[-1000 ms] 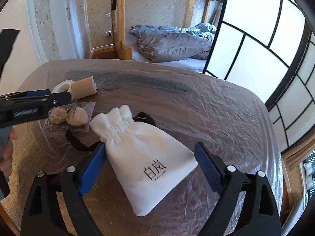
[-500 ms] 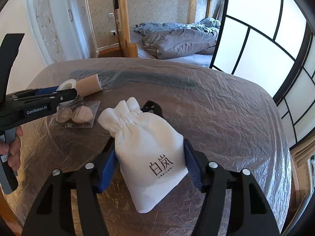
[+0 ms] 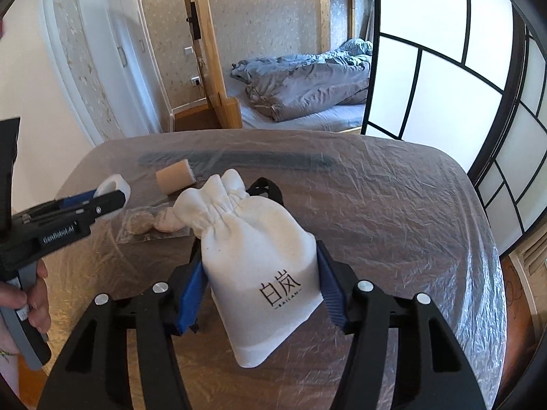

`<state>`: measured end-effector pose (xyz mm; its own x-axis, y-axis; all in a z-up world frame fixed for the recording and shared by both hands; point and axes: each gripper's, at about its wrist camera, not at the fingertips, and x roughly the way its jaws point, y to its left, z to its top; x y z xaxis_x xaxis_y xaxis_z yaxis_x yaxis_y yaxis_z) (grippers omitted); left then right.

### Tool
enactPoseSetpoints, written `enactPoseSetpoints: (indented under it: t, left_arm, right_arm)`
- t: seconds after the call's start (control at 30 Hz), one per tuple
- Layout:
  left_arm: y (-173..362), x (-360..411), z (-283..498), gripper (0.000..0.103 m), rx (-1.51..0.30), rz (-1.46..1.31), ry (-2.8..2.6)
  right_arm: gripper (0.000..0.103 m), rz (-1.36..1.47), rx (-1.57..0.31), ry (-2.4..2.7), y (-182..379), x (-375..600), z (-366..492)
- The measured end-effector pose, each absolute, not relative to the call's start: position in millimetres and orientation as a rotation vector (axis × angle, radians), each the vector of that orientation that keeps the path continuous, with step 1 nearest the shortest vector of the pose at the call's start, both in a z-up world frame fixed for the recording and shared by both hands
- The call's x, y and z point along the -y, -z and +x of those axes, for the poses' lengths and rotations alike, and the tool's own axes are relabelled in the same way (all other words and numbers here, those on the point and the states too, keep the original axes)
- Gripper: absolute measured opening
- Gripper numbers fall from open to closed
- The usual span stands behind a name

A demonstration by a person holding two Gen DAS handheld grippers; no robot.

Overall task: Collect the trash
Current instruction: 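Grasp the white drawstring pouch with the right gripper while the left grasps the white tape roll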

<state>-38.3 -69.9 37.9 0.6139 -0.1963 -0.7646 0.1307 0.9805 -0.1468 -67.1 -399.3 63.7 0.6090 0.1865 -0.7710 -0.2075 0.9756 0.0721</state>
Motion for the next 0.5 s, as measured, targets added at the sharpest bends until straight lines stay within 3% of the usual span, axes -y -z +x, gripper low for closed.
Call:
enactPoseSetpoints:
  t: [0.5]
  left_arm:
    - [-45.0,85.5,-82.7,0.052,-0.884,-0.068,0.209]
  right_arm:
    - [0.058,-0.005,-0.900,-0.233,-67.8,396.6,-108.2]
